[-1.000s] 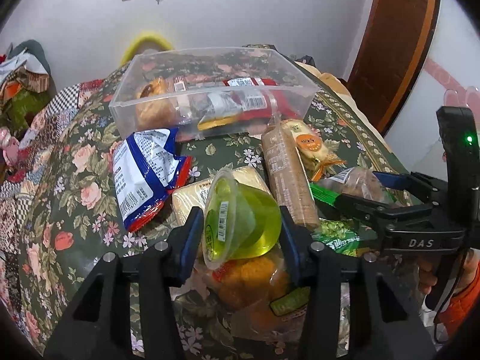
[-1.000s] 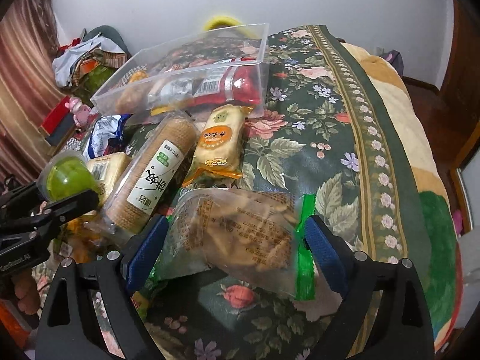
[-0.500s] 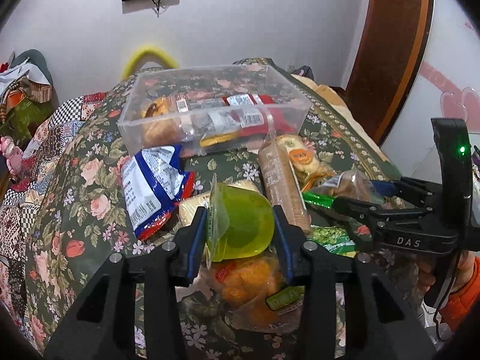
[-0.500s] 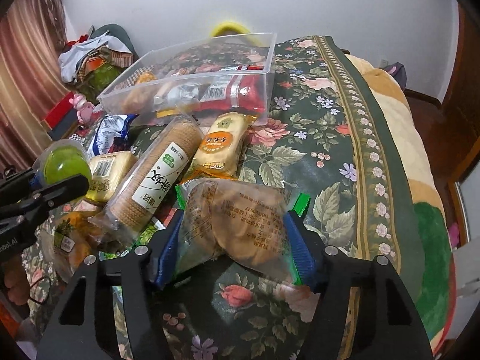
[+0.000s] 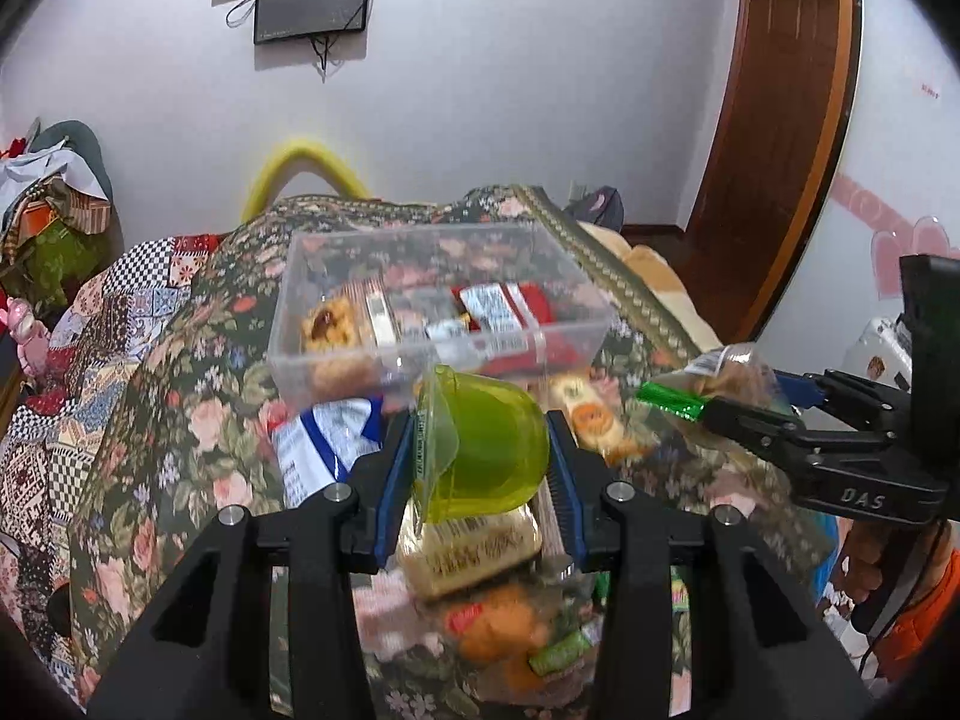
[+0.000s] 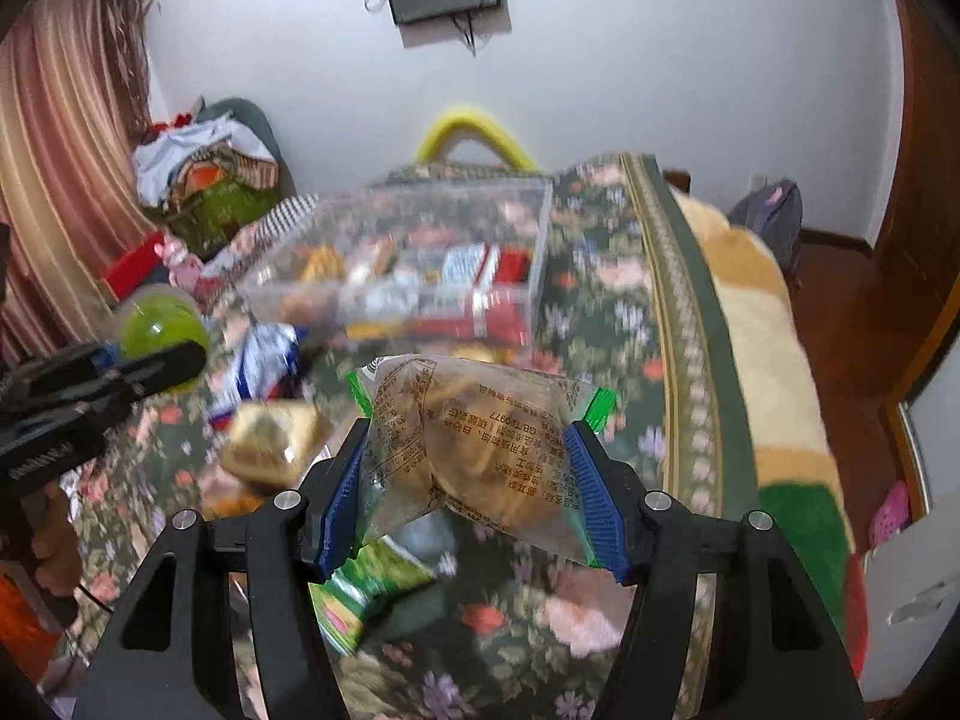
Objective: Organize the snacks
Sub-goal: 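Carry jelly cup and biscuit bag into the clear box and release both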
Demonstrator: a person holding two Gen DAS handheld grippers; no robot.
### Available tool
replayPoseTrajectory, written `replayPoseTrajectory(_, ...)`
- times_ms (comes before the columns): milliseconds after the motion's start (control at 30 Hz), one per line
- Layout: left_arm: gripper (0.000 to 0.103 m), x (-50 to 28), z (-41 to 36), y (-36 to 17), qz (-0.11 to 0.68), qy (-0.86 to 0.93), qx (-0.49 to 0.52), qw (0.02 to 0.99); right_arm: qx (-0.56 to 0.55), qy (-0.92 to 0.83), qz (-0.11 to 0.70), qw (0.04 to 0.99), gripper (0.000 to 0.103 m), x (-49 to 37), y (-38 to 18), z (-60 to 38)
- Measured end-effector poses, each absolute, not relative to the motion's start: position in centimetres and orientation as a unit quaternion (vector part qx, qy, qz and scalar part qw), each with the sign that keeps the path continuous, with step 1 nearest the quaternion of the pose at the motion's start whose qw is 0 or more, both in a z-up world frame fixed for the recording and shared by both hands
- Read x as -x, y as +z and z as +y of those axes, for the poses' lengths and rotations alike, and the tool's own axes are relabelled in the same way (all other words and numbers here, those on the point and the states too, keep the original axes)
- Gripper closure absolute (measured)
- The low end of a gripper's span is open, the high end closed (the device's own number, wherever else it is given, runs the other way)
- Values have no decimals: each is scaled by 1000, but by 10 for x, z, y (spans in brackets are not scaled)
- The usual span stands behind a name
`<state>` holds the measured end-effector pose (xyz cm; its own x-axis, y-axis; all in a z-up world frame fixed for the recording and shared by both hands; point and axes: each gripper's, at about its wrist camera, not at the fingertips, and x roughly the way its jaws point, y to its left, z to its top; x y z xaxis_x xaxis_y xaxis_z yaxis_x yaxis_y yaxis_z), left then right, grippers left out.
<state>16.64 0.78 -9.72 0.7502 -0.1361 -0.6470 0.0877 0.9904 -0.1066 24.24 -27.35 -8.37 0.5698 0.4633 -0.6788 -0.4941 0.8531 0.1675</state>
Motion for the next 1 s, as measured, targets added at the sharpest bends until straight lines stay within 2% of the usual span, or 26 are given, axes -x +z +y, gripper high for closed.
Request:
replayPoseTrajectory(500, 61, -235, 20, -72, 322, -53, 50, 944, 31, 283, 311, 907, 43, -290, -45, -228)
replayPoseTrajectory(1000, 61, -332, 47, -115, 381, -27, 59, 922, 51, 272, 349, 895, 43, -364, -72, -189)
